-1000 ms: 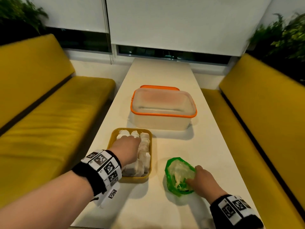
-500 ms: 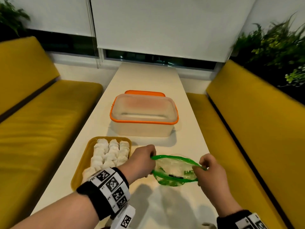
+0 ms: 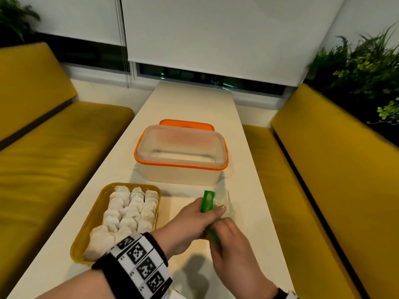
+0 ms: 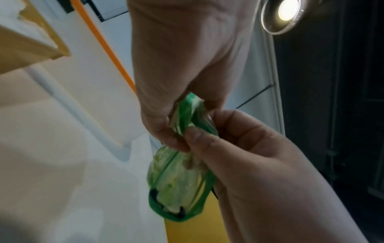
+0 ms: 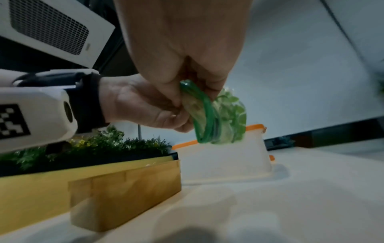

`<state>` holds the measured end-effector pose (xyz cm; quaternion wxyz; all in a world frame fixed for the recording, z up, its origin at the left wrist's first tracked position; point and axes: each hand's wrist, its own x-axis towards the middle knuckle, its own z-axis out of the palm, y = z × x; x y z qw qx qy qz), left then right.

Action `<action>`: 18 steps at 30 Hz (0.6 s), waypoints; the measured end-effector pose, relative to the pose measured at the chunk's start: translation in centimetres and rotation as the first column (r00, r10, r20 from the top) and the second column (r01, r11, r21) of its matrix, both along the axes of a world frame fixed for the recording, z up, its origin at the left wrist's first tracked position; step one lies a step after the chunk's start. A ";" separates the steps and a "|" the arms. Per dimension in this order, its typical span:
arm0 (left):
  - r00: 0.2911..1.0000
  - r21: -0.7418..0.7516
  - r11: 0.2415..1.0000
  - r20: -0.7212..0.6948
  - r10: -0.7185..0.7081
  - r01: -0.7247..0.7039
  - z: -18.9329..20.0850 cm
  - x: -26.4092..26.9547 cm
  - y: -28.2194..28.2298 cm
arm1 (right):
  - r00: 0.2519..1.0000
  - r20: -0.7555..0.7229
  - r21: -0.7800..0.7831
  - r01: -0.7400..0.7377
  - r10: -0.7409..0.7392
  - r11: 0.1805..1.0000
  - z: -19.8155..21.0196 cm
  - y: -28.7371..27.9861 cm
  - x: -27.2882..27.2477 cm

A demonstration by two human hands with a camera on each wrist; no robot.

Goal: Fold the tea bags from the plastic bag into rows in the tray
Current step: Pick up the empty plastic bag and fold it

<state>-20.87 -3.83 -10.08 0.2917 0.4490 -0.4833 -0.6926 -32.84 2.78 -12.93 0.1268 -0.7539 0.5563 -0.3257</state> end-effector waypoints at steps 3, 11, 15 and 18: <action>0.977 -0.074 0.978 0.067 0.201 -0.196 -0.2 0.3 -0.5 | 0.954 0.294 0.007 0.056 -0.056 0.998 0.8 -0.4 -0.9; 0.986 -0.054 0.990 -0.113 0.121 -0.128 2.3 2.0 -0.2 | 0.477 0.781 0.583 -0.322 -0.404 0.746 4.7 -1.3 -2.2; 0.969 -0.497 0.861 0.142 0.202 -0.107 3.2 6.4 0.0 | 0.801 0.483 0.492 0.086 -0.354 0.867 4.2 -1.0 -0.9; 0.901 -0.650 0.685 0.433 -0.022 0.329 4.1 8.6 1.4 | 0.909 0.318 0.356 0.150 -0.271 0.922 4.7 -0.4 0.9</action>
